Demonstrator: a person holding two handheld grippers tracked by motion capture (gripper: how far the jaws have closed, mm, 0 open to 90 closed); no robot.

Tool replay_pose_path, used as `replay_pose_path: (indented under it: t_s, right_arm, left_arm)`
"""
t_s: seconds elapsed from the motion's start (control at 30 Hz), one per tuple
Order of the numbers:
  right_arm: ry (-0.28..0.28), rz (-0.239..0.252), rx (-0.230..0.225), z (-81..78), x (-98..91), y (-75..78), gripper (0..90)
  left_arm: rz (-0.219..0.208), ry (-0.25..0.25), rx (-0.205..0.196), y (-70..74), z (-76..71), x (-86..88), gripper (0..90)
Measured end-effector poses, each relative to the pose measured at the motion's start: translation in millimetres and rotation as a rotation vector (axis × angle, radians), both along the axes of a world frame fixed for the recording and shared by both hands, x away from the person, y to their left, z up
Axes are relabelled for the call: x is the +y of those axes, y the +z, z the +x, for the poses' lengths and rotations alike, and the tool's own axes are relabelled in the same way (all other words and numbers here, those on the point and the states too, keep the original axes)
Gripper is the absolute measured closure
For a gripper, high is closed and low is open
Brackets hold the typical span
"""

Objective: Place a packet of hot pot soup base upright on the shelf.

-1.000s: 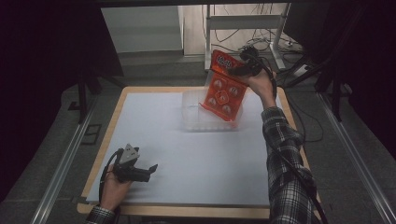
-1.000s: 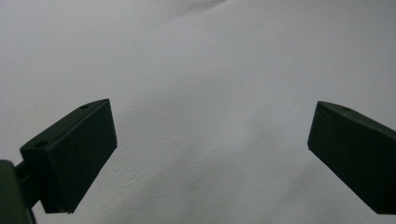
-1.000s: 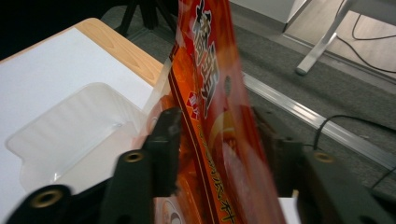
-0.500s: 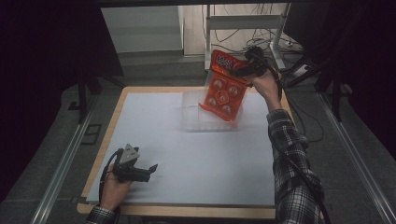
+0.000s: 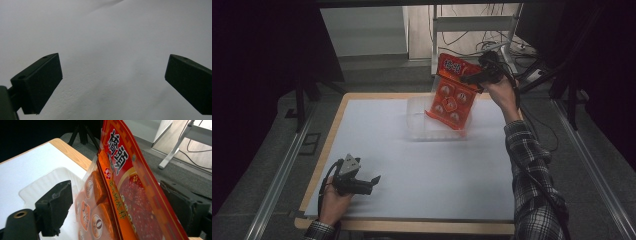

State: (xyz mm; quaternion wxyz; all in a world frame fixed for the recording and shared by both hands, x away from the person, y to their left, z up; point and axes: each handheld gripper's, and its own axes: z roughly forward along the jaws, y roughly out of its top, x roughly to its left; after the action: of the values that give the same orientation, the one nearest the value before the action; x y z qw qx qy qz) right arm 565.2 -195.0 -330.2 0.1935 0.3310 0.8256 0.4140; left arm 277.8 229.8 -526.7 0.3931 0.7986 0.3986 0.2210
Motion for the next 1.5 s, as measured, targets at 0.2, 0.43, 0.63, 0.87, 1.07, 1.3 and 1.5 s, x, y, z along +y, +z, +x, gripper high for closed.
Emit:
replay_pose_path:
  t_s: [0.2,0.43,0.63,0.87,1.07,1.3,1.5]
  right_arm:
    - [0.003,0.006,-0.008,-7.8,-7.5,3.3,10.8]
    - [0.014,-0.005,-0.016,-16.3,-10.6,2.7,9.7]
    - [0.021,0.018,-0.014,-22.3,-13.1,1.6,8.9]
    - [0.021,0.031,-0.011,-28.6,-18.1,-0.7,8.5]
    - [0.024,0.031,-0.008,-33.7,-20.8,-3.8,7.8]
    - [0.021,0.021,-0.002,-39.6,-24.6,-8.9,5.5]
    - [0.009,0.011,0.005,-44.4,-29.0,-13.6,3.0]
  left_arm:
    - [0.002,-0.001,0.002,0.0,0.0,-0.2,1.0]
    - [0.003,-0.001,0.003,-0.2,0.2,-0.3,1.0]
    - [-0.004,-0.004,-0.001,0.6,-0.4,-0.5,1.0]
    - [-0.014,-0.007,-0.004,1.3,-0.8,-0.6,1.0]
    - [-0.016,-0.011,-0.002,1.3,-0.7,-1.0,1.0]
    - [-0.019,-0.013,0.002,1.5,-0.7,-0.9,1.0]
    - [-0.014,-0.015,0.006,1.0,-0.6,-1.5,1.0]
